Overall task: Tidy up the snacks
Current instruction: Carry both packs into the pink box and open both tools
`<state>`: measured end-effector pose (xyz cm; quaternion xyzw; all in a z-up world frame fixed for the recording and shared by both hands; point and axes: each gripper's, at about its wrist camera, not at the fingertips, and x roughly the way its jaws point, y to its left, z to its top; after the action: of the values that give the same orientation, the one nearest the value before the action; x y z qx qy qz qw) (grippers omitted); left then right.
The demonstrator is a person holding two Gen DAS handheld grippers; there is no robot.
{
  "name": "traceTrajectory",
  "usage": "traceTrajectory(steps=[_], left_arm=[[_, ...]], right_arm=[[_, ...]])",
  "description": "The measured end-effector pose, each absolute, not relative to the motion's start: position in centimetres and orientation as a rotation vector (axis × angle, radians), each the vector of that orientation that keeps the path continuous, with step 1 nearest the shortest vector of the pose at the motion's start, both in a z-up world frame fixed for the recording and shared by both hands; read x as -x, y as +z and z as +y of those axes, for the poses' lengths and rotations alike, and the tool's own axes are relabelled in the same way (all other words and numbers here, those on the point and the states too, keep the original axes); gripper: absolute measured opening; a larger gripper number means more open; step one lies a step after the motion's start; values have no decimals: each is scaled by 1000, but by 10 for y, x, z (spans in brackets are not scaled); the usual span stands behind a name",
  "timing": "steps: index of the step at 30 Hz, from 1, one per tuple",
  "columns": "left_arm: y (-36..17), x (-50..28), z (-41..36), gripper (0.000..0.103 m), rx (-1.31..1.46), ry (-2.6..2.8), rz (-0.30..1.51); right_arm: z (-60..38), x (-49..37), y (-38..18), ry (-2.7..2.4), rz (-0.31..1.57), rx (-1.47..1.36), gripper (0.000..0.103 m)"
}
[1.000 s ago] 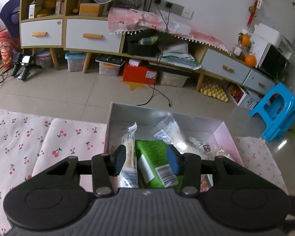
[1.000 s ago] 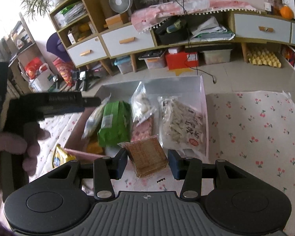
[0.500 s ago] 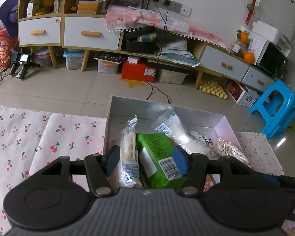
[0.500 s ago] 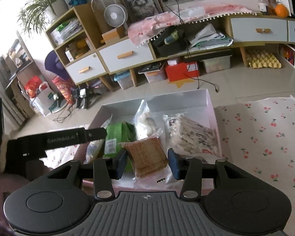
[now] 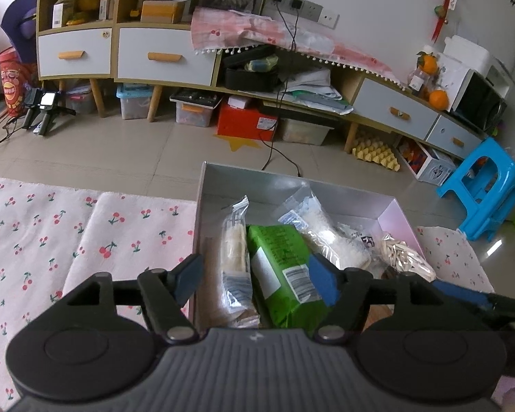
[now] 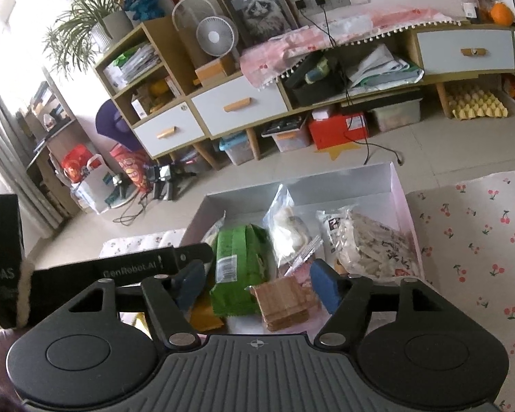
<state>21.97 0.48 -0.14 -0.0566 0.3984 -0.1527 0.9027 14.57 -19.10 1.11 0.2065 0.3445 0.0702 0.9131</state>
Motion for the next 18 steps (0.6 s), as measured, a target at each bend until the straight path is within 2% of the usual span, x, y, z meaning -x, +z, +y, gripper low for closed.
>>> traceTrajectory(steps=[2,16,18], left_arm=[[2,-216,6,67,112,-315,826],[30,-164,25,95,108,-295,827],[32,-155,29,96,109,-274,830]], right_arm=[[-190,-142,16,144,704,-420,76],[-188,-90,47,104,703,-345,90],[-189,-81,51,87,707,-321,91]])
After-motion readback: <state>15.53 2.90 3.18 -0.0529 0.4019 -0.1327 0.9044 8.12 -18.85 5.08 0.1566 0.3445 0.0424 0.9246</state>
